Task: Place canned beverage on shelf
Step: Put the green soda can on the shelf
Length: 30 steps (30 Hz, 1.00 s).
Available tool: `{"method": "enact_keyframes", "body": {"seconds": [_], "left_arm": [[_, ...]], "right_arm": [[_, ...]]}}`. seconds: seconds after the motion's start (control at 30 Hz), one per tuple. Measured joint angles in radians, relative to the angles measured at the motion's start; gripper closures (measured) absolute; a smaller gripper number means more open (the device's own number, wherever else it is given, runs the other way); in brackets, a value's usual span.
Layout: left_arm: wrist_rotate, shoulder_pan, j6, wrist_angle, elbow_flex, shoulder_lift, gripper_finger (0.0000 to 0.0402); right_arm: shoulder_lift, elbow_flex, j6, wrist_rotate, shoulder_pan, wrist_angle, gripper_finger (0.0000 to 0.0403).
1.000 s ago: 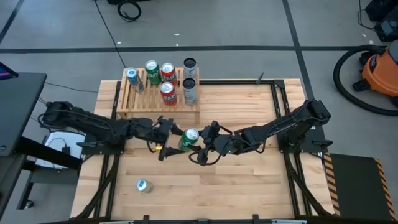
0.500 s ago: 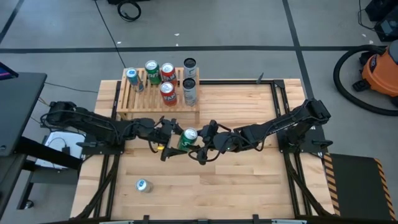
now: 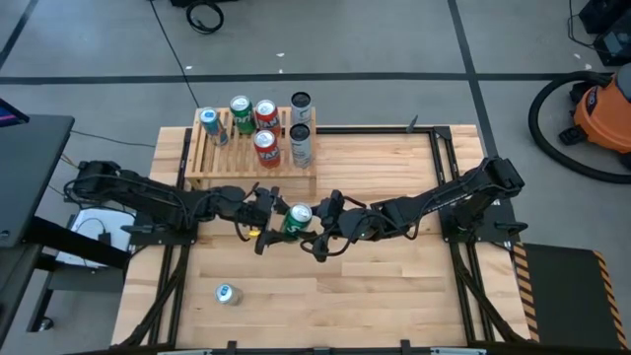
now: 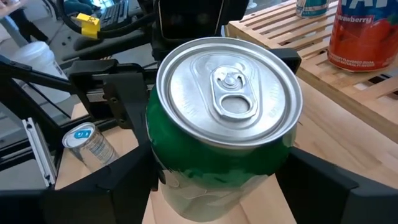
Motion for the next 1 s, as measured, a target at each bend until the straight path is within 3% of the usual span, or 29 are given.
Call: {"method": "enact_keyframes", "body": {"seconds": [0.2,0.37,0.7,1.0], "left_arm": [[0.014,0.001,-0.012,-0.037,0.000,-0.025,0.0096],[0.022,0.000,-0.011,-0.139,-0.001,-0.093,0.0095],[0.008,0.009,0.015,-0.318,-0.001,-0.349,0.0095],[-0.117,0.086,0.094,-0.574,0.000,-0.581,0.0095]], "right_arm": [[0.000,0.001,-0.016,-0.002,0.001,0.009,0.0056],[-0.004,0.002,-0.037,-0.001,0.007,0.011,0.0047],[-0.090,0.002,-0.101,0.001,0.076,-0.011,0.0049],[-0.195,0.002,-0.179,0.074,0.164,-0.092,0.0048]]}}
